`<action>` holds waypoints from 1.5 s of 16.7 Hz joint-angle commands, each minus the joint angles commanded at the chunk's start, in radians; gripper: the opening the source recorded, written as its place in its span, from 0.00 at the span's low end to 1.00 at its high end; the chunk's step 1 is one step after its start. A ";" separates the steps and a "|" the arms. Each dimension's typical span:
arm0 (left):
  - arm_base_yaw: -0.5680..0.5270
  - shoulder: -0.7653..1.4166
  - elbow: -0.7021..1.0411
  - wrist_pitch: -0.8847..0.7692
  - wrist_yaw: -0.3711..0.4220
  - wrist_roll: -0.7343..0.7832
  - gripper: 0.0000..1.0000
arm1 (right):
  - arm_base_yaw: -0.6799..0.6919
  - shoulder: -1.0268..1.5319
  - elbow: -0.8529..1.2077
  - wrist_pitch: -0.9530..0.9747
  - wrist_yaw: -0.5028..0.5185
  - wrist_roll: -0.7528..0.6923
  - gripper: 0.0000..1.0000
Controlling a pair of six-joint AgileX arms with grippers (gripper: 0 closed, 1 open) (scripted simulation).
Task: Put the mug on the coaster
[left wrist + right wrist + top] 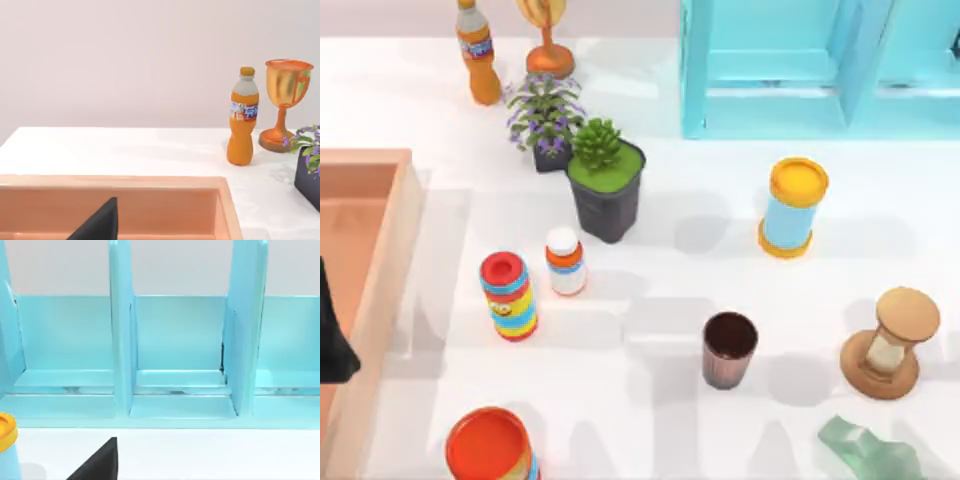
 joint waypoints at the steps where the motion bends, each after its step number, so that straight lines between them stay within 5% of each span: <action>1: 0.000 0.000 0.000 0.000 0.000 0.000 1.00 | 0.000 0.000 0.000 0.000 0.000 0.000 1.00; 9: 0.000 0.000 0.000 0.000 0.000 0.000 1.00 | 0.111 0.246 0.286 -0.234 0.096 -0.151 1.00; 17: 0.000 0.000 0.000 0.000 0.000 0.000 1.00 | 0.399 1.011 1.003 -0.818 0.180 -0.462 1.00; 25: 0.000 0.000 0.000 0.000 0.000 0.000 1.00 | 0.706 1.726 1.570 -1.236 0.092 -0.719 1.00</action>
